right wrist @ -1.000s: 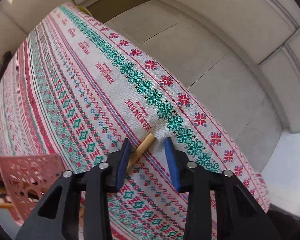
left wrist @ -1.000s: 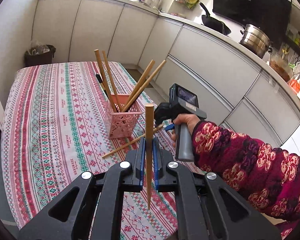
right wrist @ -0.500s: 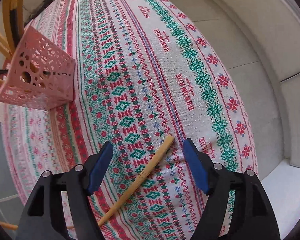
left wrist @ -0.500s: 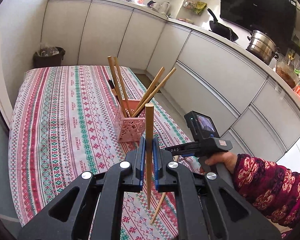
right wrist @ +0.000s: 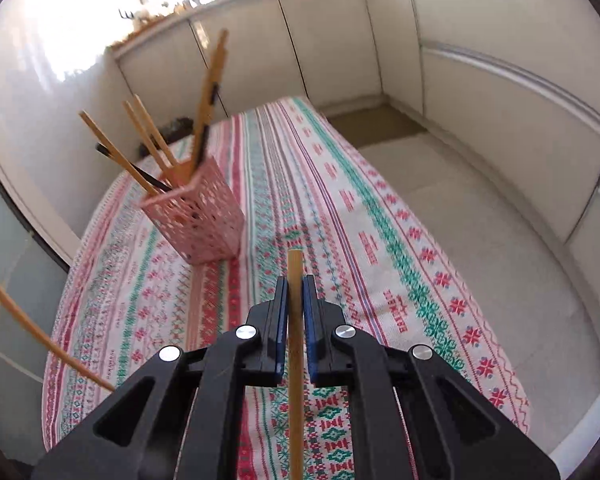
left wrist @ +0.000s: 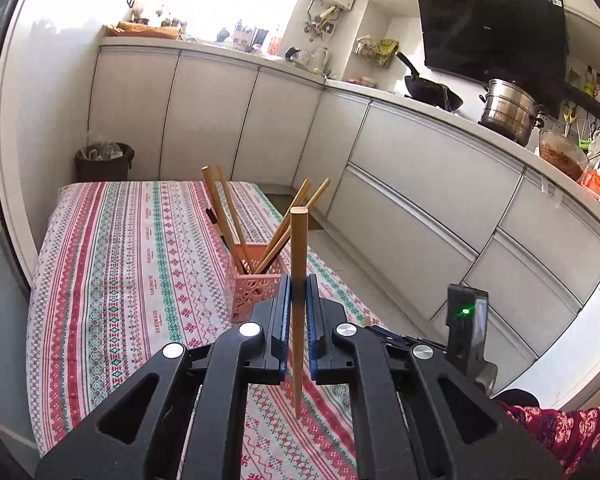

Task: Organize utensils
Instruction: 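Carry both upright wooden chopsticks over the pink mesh cup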

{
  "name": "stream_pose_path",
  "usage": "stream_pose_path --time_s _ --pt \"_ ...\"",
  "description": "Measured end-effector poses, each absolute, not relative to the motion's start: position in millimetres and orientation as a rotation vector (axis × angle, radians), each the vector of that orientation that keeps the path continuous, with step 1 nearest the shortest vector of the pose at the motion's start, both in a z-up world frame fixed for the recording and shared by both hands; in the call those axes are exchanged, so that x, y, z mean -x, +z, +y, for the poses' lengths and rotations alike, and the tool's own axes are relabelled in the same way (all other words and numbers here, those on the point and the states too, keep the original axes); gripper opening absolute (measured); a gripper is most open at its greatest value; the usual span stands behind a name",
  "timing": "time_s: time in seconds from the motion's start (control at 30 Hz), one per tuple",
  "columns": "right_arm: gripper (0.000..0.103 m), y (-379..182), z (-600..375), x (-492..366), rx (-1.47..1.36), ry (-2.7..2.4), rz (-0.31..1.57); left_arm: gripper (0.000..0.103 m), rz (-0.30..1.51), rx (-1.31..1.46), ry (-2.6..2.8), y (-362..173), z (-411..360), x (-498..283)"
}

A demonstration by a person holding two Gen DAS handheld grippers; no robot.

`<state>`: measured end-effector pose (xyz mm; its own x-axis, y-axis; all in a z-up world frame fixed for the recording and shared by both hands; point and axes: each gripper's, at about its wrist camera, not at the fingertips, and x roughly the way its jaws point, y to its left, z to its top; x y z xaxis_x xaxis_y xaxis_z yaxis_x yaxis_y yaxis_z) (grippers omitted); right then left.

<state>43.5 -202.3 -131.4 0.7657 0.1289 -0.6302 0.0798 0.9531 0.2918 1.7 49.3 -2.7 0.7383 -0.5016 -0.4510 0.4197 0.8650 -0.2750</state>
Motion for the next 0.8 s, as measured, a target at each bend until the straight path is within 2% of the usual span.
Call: stream_pose_path --time_s 0.2,0.47,0.63,0.8 --pt "0.008 -47.9 -221.3 -37.9 -0.327 0.079 0.463 0.006 0.468 0.178 -0.453 12.7 36.6 3.0" --pt "0.008 52.0 -252.6 -40.9 -0.42 0.089 0.144 0.006 0.285 0.157 -0.374 67.2 19.0 -30.3" --pt "0.008 86.8 -260.2 -58.7 -0.426 0.059 -0.015 0.006 0.198 0.107 -0.299 78.2 3.5 -66.0" --pt "0.008 89.7 -252.0 -87.2 -0.436 0.057 -0.104 0.006 0.211 0.068 -0.252 54.1 -7.6 -105.3"
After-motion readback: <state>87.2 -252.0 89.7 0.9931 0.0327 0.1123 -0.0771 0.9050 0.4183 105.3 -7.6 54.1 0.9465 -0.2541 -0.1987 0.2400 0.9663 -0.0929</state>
